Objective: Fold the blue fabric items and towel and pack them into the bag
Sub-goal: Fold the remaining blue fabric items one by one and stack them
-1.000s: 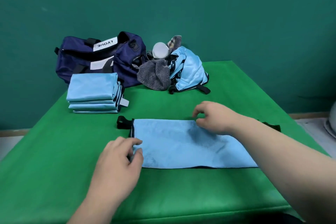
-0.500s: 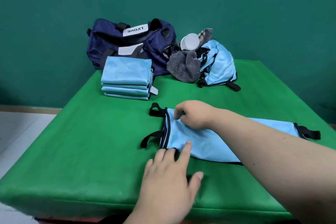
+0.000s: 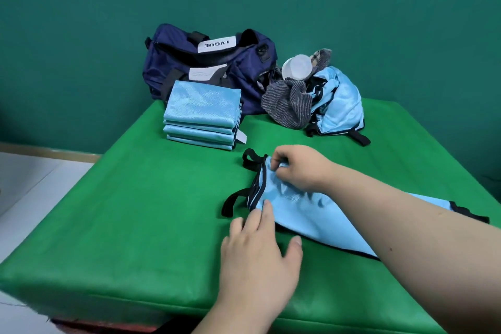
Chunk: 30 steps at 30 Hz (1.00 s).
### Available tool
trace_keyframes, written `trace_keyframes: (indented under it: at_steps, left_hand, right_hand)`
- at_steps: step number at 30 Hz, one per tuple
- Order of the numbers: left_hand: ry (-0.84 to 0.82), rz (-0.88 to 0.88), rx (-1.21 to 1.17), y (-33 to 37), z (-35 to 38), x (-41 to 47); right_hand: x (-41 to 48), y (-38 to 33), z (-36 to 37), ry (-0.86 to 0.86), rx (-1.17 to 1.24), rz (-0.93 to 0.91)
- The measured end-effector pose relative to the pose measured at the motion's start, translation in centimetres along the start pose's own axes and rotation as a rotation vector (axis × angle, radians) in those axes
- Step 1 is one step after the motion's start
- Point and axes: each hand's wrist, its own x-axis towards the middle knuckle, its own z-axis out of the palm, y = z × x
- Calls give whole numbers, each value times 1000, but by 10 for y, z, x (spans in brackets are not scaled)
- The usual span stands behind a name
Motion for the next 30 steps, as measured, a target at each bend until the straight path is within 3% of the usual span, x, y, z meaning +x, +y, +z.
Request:
trace_keyframes:
  at_steps: [2, 5, 7, 12, 19, 30]
  left_hand:
    - [45, -45, -325, -4, -10, 2]
    - [215, -122, -1015, 0, -36, 8]
    - [318, -77, -1122, 8, -56, 15]
    - [302, 60, -1042, 45, -118, 20]
    - [160, 270, -1019, 110, -203, -6]
    - [41, 406, -934, 155, -230, -31]
  right_hand:
    - [-11, -2, -15, 91, 116, 16]
    - [-38, -10, -48, 247, 322, -3]
    - [-62, -15, -76, 314, 453, -30]
    - [-129, -33, -145, 373, 674, -164]
    - [-215, -47, -215, 495, 767, -365]
    - [-269, -37, -239, 625, 716, -333]
